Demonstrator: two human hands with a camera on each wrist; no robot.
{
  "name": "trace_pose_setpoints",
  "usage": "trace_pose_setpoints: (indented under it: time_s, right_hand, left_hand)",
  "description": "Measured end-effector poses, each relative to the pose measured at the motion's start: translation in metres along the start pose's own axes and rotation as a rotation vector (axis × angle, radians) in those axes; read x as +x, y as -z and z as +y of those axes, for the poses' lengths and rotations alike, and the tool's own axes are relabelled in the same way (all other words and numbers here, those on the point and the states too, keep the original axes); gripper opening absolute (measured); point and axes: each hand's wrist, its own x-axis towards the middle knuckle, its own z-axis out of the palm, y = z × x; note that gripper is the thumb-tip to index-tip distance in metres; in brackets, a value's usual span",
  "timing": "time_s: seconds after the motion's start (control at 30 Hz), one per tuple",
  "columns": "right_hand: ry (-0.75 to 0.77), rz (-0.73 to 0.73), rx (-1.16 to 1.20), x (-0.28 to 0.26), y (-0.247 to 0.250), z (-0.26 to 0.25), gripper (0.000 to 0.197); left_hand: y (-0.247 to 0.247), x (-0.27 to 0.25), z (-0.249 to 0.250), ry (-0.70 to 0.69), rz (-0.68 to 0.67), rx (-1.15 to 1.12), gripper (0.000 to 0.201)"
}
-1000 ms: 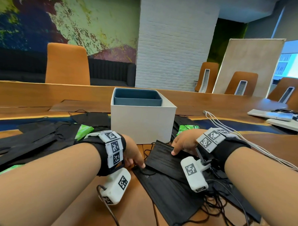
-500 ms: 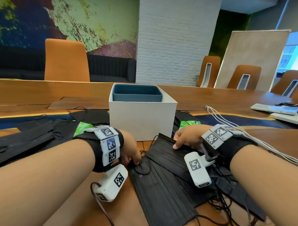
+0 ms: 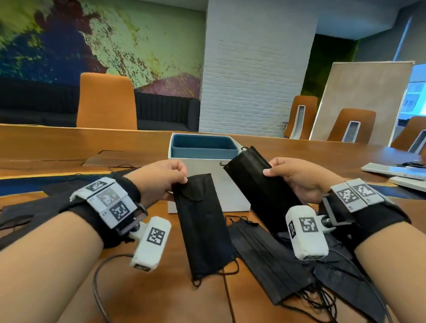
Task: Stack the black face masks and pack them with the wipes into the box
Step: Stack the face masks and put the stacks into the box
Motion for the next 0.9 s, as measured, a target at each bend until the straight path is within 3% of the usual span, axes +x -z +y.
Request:
trace_pose_setpoints:
  time_s: [0.07, 0.23, 0.4, 0.63, 0.83, 0.9]
  right_hand:
    - [0.050, -0.053, 0.082, -0.005, -0.008, -0.004, 0.006]
    - [0.123, -0.179, 0.279, -0.007, -0.032, -0.007, 0.026]
    - [0.059, -0.211, 0.478, 0.006, -0.061, 0.000, 0.034]
    - [-0.058, -0.200, 0.507, 0.026, -0.091, 0.020, 0.031]
    - [0.007, -0.214, 0.535, 0.039, -0.111, 0.038, 0.030]
    - [0.054, -0.189, 0.511, 0.040, -0.114, 0.040, 0.019]
  left_hand:
    - [0.001, -0.002, -0.007, -0.016, 0.024, -0.090, 0.024]
    - [0.002, -0.004, -0.012, -0.057, 0.063, -0.252, 0.025]
    - [0.007, -0.002, -0.025, -0.096, 0.058, -0.433, 0.029]
    - [0.011, -0.003, -0.037, -0.062, 0.024, -0.470, 0.029]
    - [0.013, -0.005, -0.037, -0.082, 0.041, -0.522, 0.031]
    - [0.015, -0.005, -0.037, -0.101, 0.056, -0.588, 0.031]
